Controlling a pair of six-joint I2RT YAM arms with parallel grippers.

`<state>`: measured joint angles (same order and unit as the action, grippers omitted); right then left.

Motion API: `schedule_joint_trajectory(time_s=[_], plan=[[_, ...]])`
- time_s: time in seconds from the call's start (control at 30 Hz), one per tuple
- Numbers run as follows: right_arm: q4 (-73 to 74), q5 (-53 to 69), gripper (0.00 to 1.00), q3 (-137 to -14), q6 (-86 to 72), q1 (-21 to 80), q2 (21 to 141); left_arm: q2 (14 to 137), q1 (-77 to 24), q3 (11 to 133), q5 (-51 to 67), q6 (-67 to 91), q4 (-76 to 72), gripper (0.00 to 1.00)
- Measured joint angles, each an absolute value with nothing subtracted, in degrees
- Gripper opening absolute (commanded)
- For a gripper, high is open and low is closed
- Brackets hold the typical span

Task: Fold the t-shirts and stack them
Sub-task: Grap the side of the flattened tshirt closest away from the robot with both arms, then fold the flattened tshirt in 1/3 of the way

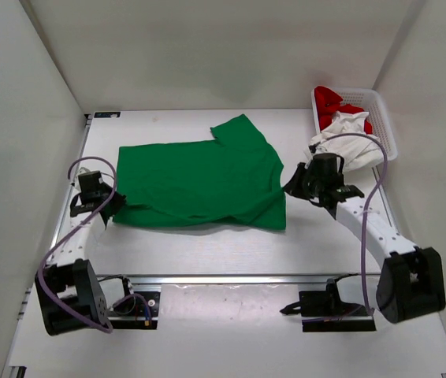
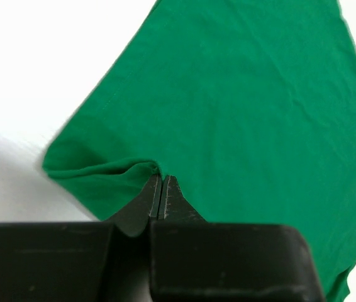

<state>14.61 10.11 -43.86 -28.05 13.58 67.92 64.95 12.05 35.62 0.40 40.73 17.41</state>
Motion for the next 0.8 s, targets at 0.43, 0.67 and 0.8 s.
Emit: schedule_joint_trajectory(time_s=[0.43, 0.67, 0.8], plan=[[9.8, 11.9, 0.00, -58.2, -23.7, 11.1, 88.1, 79.1, 11.7, 44.3, -1.9, 41.0, 14.2, 0.00], [9.3, 12.1, 0.00, -63.3, -22.6, 10.3, 96.0, 85.0, 12.5, 46.1, -2.2, 41.4, 12.8, 0.00], [8.2, 12.4, 0.00, -65.1, -22.4, 10.0, 99.2, 87.3, 13.8, 46.1, -2.2, 41.5, 12.4, 0.02]])
